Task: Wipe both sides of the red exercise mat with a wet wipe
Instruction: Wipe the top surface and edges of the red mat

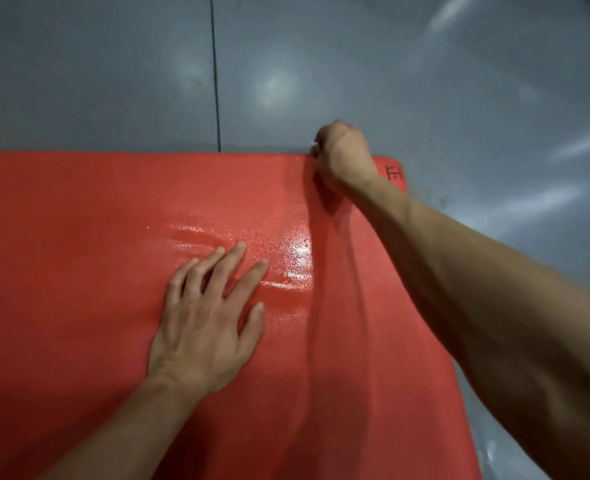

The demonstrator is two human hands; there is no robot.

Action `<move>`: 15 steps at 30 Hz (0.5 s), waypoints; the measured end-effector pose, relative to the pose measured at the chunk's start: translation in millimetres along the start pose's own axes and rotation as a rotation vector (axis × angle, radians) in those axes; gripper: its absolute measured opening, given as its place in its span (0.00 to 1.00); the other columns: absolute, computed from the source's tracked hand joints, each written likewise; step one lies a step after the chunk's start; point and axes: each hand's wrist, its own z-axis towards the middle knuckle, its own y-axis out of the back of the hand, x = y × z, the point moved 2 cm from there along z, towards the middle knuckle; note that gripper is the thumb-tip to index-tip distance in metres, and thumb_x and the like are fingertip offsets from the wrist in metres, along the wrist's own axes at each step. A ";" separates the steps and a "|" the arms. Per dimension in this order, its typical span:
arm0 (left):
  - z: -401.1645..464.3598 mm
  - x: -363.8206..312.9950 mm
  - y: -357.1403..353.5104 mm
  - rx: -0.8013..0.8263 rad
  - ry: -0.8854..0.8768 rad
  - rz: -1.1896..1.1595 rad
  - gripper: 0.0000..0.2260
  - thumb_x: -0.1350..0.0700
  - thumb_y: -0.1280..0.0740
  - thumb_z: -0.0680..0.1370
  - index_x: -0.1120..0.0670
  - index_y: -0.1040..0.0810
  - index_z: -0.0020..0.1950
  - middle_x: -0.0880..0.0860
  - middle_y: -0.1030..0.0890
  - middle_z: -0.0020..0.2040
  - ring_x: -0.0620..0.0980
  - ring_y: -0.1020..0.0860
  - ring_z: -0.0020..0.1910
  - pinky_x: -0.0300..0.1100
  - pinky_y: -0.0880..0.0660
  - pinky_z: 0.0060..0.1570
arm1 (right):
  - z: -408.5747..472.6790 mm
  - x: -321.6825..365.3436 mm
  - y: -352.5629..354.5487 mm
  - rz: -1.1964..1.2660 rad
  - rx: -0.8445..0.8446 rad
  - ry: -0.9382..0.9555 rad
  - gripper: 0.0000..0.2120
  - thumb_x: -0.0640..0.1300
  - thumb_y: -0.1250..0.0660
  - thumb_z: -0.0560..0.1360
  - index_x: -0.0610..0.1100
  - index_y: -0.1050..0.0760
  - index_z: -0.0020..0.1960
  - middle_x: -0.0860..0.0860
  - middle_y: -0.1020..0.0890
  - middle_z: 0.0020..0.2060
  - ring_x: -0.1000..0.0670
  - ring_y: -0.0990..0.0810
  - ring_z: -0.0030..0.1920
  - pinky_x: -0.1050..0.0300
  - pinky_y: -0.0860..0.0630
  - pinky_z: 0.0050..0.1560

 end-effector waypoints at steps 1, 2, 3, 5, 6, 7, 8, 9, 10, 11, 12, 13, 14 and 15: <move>0.2 -0.1 0.2 -0.005 -0.003 -0.001 0.25 0.44 0.41 0.79 0.45 0.27 0.76 0.53 0.32 0.78 0.57 0.34 0.75 0.57 0.42 0.75 | -6.1 -10.1 4.7 0.005 -0.021 -0.005 0.10 0.41 0.36 0.80 0.34 0.20 0.51 0.34 0.19 0.53 0.35 0.22 0.54 0.48 0.32 0.53; 0.8 0.2 0.1 -0.009 -0.004 -0.001 0.25 0.44 0.41 0.79 0.46 0.27 0.76 0.53 0.32 0.78 0.57 0.34 0.75 0.57 0.42 0.74 | -12.2 -29.7 12.0 0.003 -0.038 -0.036 0.09 0.41 0.35 0.79 0.35 0.20 0.49 0.34 0.19 0.52 0.35 0.21 0.53 0.48 0.30 0.50; 0.9 0.4 -0.4 -0.010 -0.004 -0.001 0.25 0.44 0.41 0.79 0.46 0.27 0.76 0.53 0.32 0.78 0.58 0.33 0.75 0.58 0.41 0.74 | -18.5 -53.7 21.7 0.000 -0.051 -0.098 0.08 0.41 0.34 0.78 0.35 0.20 0.47 0.34 0.19 0.50 0.35 0.20 0.51 0.48 0.30 0.47; 0.8 0.1 -1.2 -0.014 -0.004 -0.007 0.24 0.45 0.40 0.79 0.46 0.26 0.75 0.53 0.31 0.78 0.58 0.33 0.75 0.58 0.41 0.74 | -32.2 -101.0 44.2 0.037 -0.115 -0.257 0.11 0.45 0.33 0.76 0.37 0.20 0.44 0.34 0.17 0.45 0.37 0.18 0.46 0.53 0.33 0.39; 0.2 -0.1 -0.8 -0.016 -0.004 -0.010 0.24 0.45 0.40 0.79 0.46 0.26 0.75 0.53 0.31 0.78 0.58 0.33 0.75 0.58 0.40 0.74 | -38.6 -116.5 54.5 0.076 -0.158 -0.312 0.13 0.48 0.33 0.76 0.38 0.20 0.44 0.35 0.17 0.43 0.39 0.19 0.42 0.55 0.35 0.37; -0.6 0.2 -0.3 -0.018 -0.004 -0.012 0.24 0.45 0.41 0.79 0.46 0.26 0.75 0.53 0.31 0.78 0.58 0.33 0.75 0.59 0.40 0.74 | -43.2 -126.7 61.1 0.145 -0.192 -0.352 0.14 0.50 0.32 0.77 0.39 0.19 0.45 0.37 0.17 0.42 0.42 0.20 0.38 0.56 0.35 0.35; 0.1 0.5 0.3 -0.020 -0.006 -0.016 0.25 0.45 0.41 0.79 0.46 0.26 0.75 0.53 0.31 0.78 0.58 0.33 0.75 0.59 0.40 0.74 | -45.8 -133.8 65.0 0.238 -0.211 -0.375 0.12 0.50 0.32 0.77 0.41 0.18 0.46 0.39 0.16 0.41 0.48 0.20 0.33 0.57 0.33 0.32; 1.2 1.1 0.1 -0.020 -0.008 -0.018 0.25 0.44 0.41 0.79 0.46 0.26 0.75 0.53 0.31 0.78 0.58 0.33 0.75 0.59 0.40 0.74 | -46.7 -137.9 65.9 0.329 -0.205 -0.382 0.08 0.48 0.32 0.78 0.43 0.18 0.46 0.41 0.16 0.40 0.53 0.20 0.28 0.60 0.30 0.27; 1.7 1.0 -0.7 -0.019 -0.012 -0.015 0.25 0.44 0.41 0.79 0.46 0.26 0.75 0.53 0.31 0.78 0.59 0.33 0.75 0.59 0.40 0.74 | -47.0 -139.6 64.6 0.408 -0.173 -0.385 0.06 0.46 0.32 0.78 0.45 0.19 0.47 0.43 0.16 0.40 0.56 0.20 0.25 0.62 0.29 0.23; 1.0 0.5 -1.2 -0.017 -0.012 -0.012 0.25 0.45 0.41 0.79 0.46 0.26 0.75 0.53 0.31 0.78 0.59 0.33 0.74 0.59 0.40 0.74 | -46.7 -138.7 61.7 0.464 -0.137 -0.383 0.04 0.44 0.32 0.79 0.46 0.20 0.46 0.44 0.17 0.40 0.56 0.19 0.25 0.63 0.29 0.21; 0.3 0.2 -0.8 -0.017 -0.009 -0.010 0.25 0.45 0.41 0.79 0.46 0.26 0.75 0.53 0.31 0.78 0.59 0.33 0.74 0.59 0.40 0.74 | -45.3 -137.1 58.5 0.498 -0.117 -0.374 0.05 0.43 0.32 0.79 0.47 0.21 0.44 0.44 0.18 0.39 0.55 0.19 0.26 0.63 0.29 0.22; 0.2 0.4 -0.4 -0.022 -0.006 -0.007 0.25 0.45 0.40 0.79 0.46 0.26 0.75 0.53 0.31 0.78 0.59 0.33 0.74 0.59 0.41 0.74 | -42.9 -133.4 55.0 0.538 -0.109 -0.363 0.06 0.43 0.31 0.79 0.47 0.22 0.42 0.46 0.19 0.36 0.55 0.20 0.26 0.62 0.29 0.24; 0.5 0.4 -0.4 -0.027 -0.007 -0.004 0.25 0.45 0.40 0.79 0.46 0.26 0.75 0.53 0.31 0.78 0.59 0.33 0.75 0.58 0.41 0.74 | -40.4 -128.9 51.1 0.572 -0.107 -0.354 0.07 0.42 0.30 0.78 0.48 0.22 0.41 0.47 0.20 0.34 0.56 0.22 0.26 0.61 0.29 0.27; 0.9 0.4 -1.0 -0.027 -0.009 -0.001 0.25 0.45 0.40 0.79 0.46 0.26 0.75 0.53 0.31 0.78 0.58 0.33 0.75 0.58 0.41 0.74 | -37.5 -124.9 45.8 0.595 -0.094 -0.346 0.07 0.42 0.28 0.77 0.48 0.22 0.41 0.48 0.21 0.33 0.57 0.24 0.28 0.60 0.29 0.30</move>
